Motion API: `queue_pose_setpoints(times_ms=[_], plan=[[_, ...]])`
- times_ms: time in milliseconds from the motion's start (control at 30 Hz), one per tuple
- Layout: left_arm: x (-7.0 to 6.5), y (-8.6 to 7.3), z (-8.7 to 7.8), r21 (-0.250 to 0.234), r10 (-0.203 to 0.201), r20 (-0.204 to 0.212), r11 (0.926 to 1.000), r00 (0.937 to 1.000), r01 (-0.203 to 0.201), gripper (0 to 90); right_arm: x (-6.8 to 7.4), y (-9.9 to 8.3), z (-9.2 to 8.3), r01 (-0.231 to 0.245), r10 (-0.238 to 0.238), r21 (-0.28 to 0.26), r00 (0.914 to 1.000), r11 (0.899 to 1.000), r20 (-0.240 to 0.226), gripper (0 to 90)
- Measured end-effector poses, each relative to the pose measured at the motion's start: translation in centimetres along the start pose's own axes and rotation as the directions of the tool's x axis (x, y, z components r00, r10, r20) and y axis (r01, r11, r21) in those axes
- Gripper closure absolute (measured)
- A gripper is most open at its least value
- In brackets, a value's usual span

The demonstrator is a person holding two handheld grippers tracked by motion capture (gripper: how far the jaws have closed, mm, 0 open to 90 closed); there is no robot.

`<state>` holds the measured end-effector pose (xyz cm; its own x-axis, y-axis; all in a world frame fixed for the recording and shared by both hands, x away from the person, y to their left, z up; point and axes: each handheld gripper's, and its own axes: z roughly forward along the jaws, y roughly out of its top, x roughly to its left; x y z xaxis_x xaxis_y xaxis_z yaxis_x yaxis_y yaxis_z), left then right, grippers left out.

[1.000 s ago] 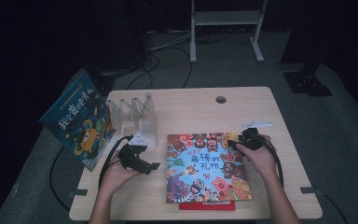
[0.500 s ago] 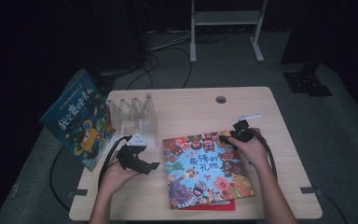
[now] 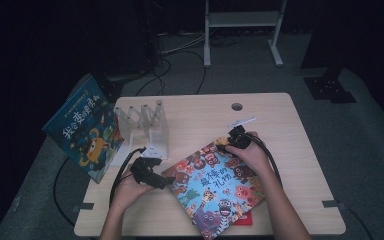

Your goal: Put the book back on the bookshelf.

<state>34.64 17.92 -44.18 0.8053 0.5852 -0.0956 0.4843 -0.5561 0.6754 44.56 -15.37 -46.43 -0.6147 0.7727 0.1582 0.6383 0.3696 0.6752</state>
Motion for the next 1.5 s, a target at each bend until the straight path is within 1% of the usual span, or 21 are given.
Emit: queue_pose_setpoints(times_ms=[67,100,133,233,300,367,467,533,567,600,667,767,800,833,967,1000,1100,1200,1233,1267,1500], plan=[[-0.1,0.0,0.4,0.016,0.001,0.015,0.9999,0.9999,-0.001,8.5,0.3,0.2,0.3,0.013,-0.013,-0.003,0.9999,1.0,-0.009,34.8],[-0.1,0.0,0.5,0.023,0.006,0.013,0.9997,0.9999,-0.006,8.5,0.6,0.3,0.5,0.011,-0.011,-0.004,0.9998,1.0,-0.015,34.7],[-0.2,0.1,0.7,0.028,-0.003,0.015,0.9996,0.9999,0.002,8.5,0.7,0.4,0.6,0.014,-0.014,-0.004,0.9997,1.0,-0.019,34.5],[-0.3,0.0,1.0,0.028,-0.009,0.025,0.9996,0.9996,0.008,8.5,1.2,0.8,1.0,0.032,-0.032,0.003,0.9992,0.999,-0.024,33.3],[-0.5,-0.1,1.4,0.033,-0.016,0.041,0.9994,0.999,0.015,8.5,1.3,0.9,1.1,0.044,-0.044,0.0,0.9987,0.999,-0.027,33.1],[-0.6,-0.2,1.7,0.049,-0.007,0.044,0.9988,0.999,0.005,8.4,1.4,0.8,1.0,0.056,-0.056,-0.006,0.9982,0.998,-0.021,33.8],[-0.9,-0.3,2.1,0.066,-0.008,0.057,0.9978,0.9983,0.004,8.5,1.6,0.5,0.2,0.091,-0.091,0.001,0.9958,0.996,0.012,36.8],[-1.1,-0.3,2.2,0.073,-0.009,0.065,0.9973,0.9978,0.005,8.2,1.5,0.0,-0.7,0.099,-0.099,0.001,0.995,0.995,0.016,37.1],[-1.1,-0.3,2.2,0.075,-0.001,0.07,0.9972,0.9975,-0.004,8.2,1.4,-0.3,-1.3,0.102,-0.102,-0.006,0.9946,0.995,0.017,37.3],[-1.3,-0.3,2.3,0.072,-0.011,0.078,0.9974,0.9969,0.005,8.2,1.3,-0.6,-1.7,0.106,-0.106,-0.012,0.9942,0.994,0.019,37.3],[-1.5,-0.3,2.4,0.076,-0.004,0.085,0.9971,0.9963,-0.003,8.2,1.0,-1.3,-2.9,0.114,-0.114,-0.025,0.9933,0.993,0.019,37.3],[-1.8,-0.2,2.5,0.076,-0.007,0.096,0.9971,0.9953,-0.001,8.2,0.6,-2.9,-4.9,0.106,-0.105,-0.037,0.9943,0.994,0.017,37.4],[-1.9,-0.2,2.6,0.082,-0.002,0.107,0.9966,0.9943,-0.006,8.2,0.5,-3.3,-5.3,0.111,-0.111,-0.041,0.9937,0.993,0.018,37.5],[-2.0,-0.2,2.7,0.078,-0.009,0.105,0.997,0.9944,0.001,7.6,0.5,-4.1,-6.0,0.105,-0.104,-0.047,0.9944,0.993,0.02,37.7],[-2.0,-0.3,2.7,0.076,-0.012,0.102,0.9971,0.9947,0.004,7.2,0.3,-6.5,-8.1,0.109,-0.107,-0.064,0.9937,0.992,0.033,38.1],[-2.0,-0.3,2.7,0.075,-0.015,0.101,0.9971,0.9947,0.007,7.2,0.3,-6.9,-8.5,0.104,-0.102,-0.067,0.9941,0.992,0.035,38.2],[-2.0,-0.3,2.6,0.075,-0.016,0.1,0.9972,0.9949,0.008,7.2,0.0,-8.6,-9.9,0.121,-0.118,-0.074,0.9922,0.99,0.039,38.1],[-2.0,-0.4,2.6,0.071,-0.012,0.098,0.9975,0.9951,0.005,7.2,-0.3,-10.0,-11.0,0.12,-0.118,-0.067,0.9924,0.99,0.034,37.6],[-2.0,-0.4,2.6,0.071,-0.013,0.098,0.9975,0.9951,0.006,7.2,-0.5,-10.9,-11.6,0.124,-0.122,-0.062,0.992,0.99,0.034,37.6],[-2.1,-0.5,2.6,0.065,-0.021,0.097,0.9978,0.9951,0.014,7.2,-0.6,-11.4,-12.0,0.125,-0.123,-0.059,0.9918,0.99,0.034,37.5],[-2.1,-0.5,2.6,0.07,-0.019,0.094,0.9975,0.9954,0.012,7.2,-1.0,-14.0,-14.0,0.115,-0.113,-0.052,0.993,0.992,0.033,36.9]])
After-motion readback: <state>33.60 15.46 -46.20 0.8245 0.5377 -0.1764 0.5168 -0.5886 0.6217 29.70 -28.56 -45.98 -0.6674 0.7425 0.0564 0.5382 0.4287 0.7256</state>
